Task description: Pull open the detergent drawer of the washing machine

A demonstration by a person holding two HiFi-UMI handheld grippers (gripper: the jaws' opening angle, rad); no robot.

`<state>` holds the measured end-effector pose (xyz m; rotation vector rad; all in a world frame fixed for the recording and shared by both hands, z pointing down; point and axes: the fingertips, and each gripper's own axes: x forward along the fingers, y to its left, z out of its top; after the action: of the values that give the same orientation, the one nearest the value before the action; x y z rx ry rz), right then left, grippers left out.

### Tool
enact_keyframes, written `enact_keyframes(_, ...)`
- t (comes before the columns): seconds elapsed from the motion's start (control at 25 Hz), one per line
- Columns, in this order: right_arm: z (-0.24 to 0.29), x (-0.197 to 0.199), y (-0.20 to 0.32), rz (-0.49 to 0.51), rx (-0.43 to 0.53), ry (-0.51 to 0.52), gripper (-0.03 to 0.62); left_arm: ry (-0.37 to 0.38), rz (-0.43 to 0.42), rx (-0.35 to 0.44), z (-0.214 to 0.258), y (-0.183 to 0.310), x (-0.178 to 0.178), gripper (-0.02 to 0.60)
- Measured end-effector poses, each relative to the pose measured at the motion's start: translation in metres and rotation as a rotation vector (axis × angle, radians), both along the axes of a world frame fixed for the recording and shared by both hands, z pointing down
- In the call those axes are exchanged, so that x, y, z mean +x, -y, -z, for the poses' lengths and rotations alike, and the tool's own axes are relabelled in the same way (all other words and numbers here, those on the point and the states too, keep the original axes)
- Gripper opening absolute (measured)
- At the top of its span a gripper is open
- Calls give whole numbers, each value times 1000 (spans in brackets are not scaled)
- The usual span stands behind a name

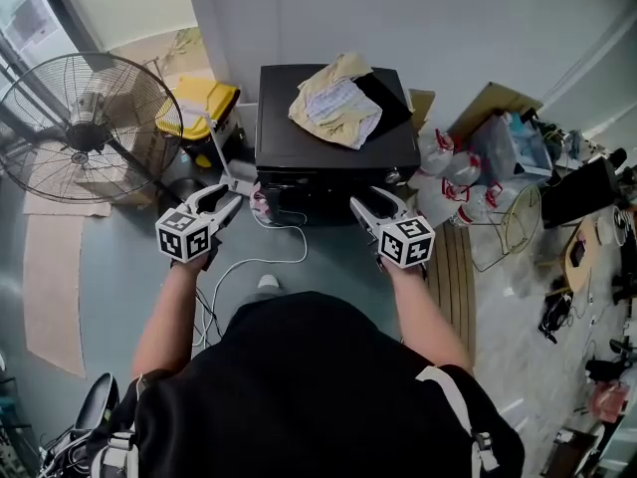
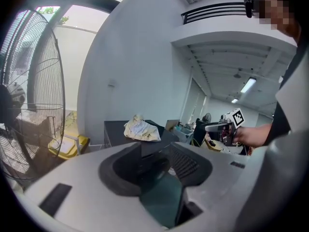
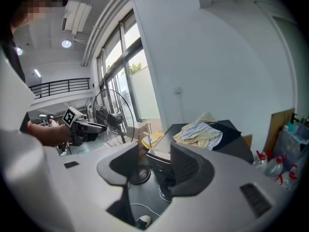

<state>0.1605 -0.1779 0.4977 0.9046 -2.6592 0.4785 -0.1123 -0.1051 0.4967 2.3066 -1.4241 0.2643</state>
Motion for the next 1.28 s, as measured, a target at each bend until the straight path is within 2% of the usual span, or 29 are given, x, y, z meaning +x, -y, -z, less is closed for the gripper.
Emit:
enact_keyframes(0.64,-9,-25,20,-1,-25,-21,207,-9,-7,-21,-12,23,-23,189)
enact_keyframes(1.28,-52,-46,52,-6,-92,-52,207,-25,-53,-81,-46,62,-24,189)
